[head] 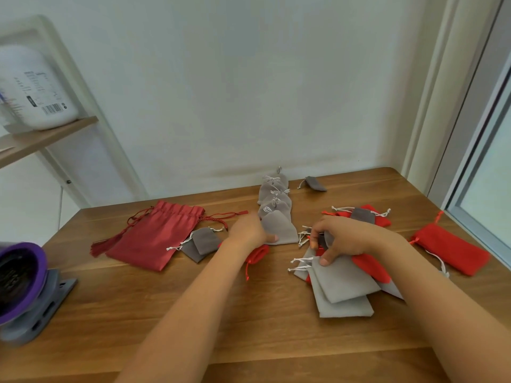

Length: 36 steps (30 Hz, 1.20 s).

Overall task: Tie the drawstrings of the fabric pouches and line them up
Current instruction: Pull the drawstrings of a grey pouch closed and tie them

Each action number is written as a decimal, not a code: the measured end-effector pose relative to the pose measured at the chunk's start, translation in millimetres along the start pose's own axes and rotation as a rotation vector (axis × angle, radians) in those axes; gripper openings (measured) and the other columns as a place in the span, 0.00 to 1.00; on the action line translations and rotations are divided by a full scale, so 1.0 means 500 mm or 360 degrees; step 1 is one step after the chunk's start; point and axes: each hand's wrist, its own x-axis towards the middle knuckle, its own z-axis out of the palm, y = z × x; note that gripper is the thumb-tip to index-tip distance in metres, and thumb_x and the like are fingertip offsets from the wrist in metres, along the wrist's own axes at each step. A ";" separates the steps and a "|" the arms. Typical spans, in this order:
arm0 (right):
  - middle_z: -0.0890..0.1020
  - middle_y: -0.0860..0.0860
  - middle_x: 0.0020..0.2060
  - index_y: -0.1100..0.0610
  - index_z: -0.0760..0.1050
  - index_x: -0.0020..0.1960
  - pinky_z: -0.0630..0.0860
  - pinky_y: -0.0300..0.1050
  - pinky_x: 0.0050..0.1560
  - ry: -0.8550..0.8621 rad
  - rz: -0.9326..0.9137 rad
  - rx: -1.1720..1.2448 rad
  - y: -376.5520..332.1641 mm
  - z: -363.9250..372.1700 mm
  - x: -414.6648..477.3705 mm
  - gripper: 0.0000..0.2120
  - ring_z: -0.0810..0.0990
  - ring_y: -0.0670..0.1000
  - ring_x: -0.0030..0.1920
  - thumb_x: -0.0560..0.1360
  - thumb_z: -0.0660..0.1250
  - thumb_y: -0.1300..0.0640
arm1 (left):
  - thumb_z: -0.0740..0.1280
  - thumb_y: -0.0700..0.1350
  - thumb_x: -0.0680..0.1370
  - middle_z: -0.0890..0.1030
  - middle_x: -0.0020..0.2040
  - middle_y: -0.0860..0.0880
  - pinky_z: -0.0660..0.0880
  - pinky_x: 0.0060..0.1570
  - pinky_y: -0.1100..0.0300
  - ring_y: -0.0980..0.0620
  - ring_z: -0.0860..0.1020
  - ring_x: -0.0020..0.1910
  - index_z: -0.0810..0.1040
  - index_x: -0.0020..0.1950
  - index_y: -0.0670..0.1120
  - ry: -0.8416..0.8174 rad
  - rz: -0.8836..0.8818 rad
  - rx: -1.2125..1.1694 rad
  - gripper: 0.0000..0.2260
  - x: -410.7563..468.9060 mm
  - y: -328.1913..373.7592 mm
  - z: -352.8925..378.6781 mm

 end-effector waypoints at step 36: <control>0.80 0.53 0.51 0.57 0.78 0.55 0.74 0.49 0.54 0.0505 -0.0049 0.0884 0.076 -0.007 -0.122 0.09 0.79 0.51 0.52 0.77 0.67 0.54 | 0.71 0.48 0.74 0.74 0.55 0.51 0.71 0.59 0.55 0.52 0.72 0.57 0.75 0.57 0.52 0.0149 0.0373 -0.0341 0.13 -0.146 -0.021 0.064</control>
